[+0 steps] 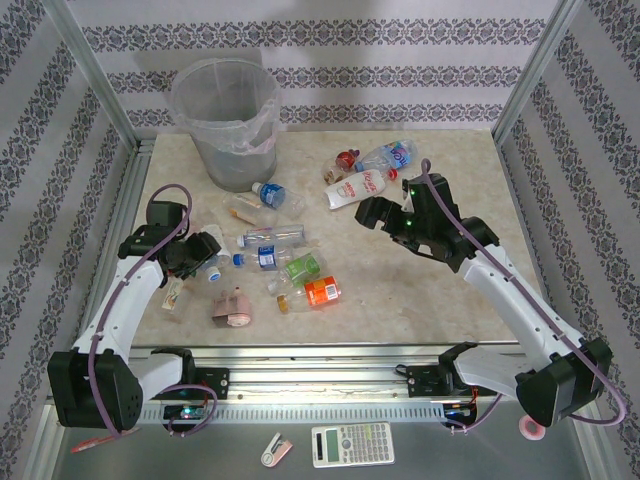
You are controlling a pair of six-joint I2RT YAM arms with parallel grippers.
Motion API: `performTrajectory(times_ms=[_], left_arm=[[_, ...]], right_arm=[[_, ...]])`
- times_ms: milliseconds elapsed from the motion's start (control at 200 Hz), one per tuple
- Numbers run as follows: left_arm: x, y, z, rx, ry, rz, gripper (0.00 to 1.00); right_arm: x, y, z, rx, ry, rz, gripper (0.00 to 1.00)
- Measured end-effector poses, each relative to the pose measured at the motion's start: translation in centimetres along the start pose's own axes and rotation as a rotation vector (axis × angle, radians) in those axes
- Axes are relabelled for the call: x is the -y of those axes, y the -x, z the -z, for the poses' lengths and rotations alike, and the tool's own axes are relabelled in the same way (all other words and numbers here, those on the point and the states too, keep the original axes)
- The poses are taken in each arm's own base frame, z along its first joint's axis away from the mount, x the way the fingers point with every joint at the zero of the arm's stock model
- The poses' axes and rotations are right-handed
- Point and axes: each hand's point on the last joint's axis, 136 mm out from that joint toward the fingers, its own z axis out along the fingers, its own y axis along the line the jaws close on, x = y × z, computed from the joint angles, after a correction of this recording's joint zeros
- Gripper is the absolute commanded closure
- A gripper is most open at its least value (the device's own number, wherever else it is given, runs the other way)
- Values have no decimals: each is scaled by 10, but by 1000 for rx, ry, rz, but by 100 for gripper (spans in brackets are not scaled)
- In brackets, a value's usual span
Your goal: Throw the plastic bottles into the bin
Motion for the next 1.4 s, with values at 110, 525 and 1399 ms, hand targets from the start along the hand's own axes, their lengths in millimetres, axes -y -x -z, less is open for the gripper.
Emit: performTrajectory(times_ms=[110, 525, 1399], left_arm=[[4, 6, 6, 6, 9, 0, 67], [215, 233, 158, 457, -358, -132, 9], [247, 189, 304, 579, -665, -393, 0]], right_arm=[[1, 1, 1, 1, 3, 3, 2], [3, 6, 4, 4, 12, -7, 2], [63, 70, -15, 49, -158, -133, 2]])
